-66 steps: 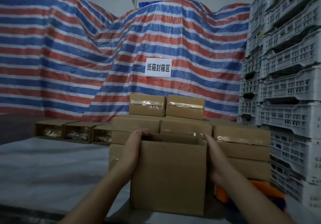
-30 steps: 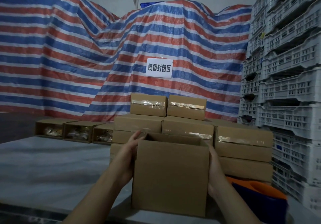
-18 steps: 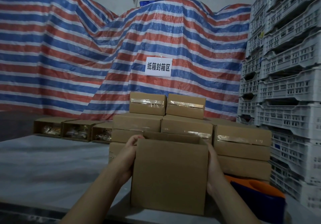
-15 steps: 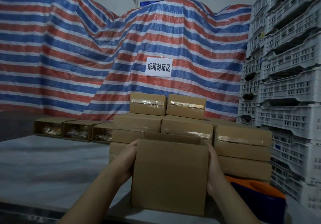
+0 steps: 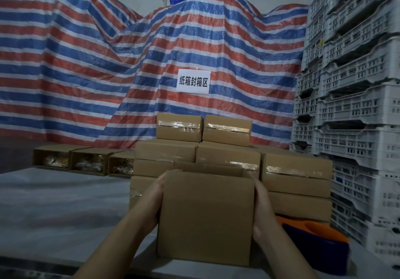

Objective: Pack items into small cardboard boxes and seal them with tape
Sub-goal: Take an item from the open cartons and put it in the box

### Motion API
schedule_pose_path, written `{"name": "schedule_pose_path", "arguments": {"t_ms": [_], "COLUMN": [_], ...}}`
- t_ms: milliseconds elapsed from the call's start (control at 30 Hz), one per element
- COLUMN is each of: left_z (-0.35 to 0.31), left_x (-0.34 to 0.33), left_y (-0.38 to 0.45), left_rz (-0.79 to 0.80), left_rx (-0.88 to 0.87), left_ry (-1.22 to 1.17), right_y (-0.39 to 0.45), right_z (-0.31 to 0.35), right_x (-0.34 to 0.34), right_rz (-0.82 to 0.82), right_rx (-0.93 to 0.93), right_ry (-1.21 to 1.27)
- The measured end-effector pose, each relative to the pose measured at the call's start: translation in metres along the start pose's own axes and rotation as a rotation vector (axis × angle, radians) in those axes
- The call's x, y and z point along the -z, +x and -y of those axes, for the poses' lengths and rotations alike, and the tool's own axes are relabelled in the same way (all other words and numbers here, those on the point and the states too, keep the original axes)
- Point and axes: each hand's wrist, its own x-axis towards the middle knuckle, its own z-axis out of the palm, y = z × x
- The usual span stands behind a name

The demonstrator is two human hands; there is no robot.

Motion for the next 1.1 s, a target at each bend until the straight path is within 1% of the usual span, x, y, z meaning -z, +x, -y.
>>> {"name": "schedule_pose_path", "arguments": {"t_ms": [133, 333, 433, 567, 700, 767, 867, 967, 1100], "left_z": [0.001, 0.001, 0.001, 0.001, 0.002, 0.002, 0.000, -0.001, 0.000], "left_x": [0.000, -0.001, -0.001, -0.002, -0.001, 0.001, 0.007, 0.015, 0.015], "left_y": [-0.001, -0.001, 0.000, 0.000, 0.003, 0.004, 0.002, 0.001, -0.003], "left_rz": [0.006, -0.005, -0.014, -0.033, -0.059, -0.042, 0.028, 0.020, 0.049], "left_rx": [-0.019, 0.019, 0.014, 0.013, 0.043, 0.062, 0.087, 0.060, 0.045], "left_ry": [-0.007, -0.023, -0.016, -0.014, -0.025, -0.023, -0.024, -0.034, 0.027], "right_y": [0.002, 0.001, 0.003, 0.007, 0.007, 0.008, 0.009, 0.011, 0.012], "right_z": [0.000, 0.001, -0.001, -0.001, 0.000, 0.001, 0.000, -0.001, -0.002], "right_x": [0.002, 0.004, 0.007, 0.007, 0.007, 0.008, 0.010, 0.011, 0.013], "right_rz": [0.017, 0.037, 0.010, 0.015, 0.003, 0.010, 0.013, 0.015, 0.012], "right_rx": [-0.020, -0.059, -0.062, -0.063, -0.063, -0.052, -0.040, -0.034, -0.026], "right_ry": [-0.034, -0.118, -0.144, -0.177, -0.214, -0.227, -0.237, -0.246, -0.229]}}
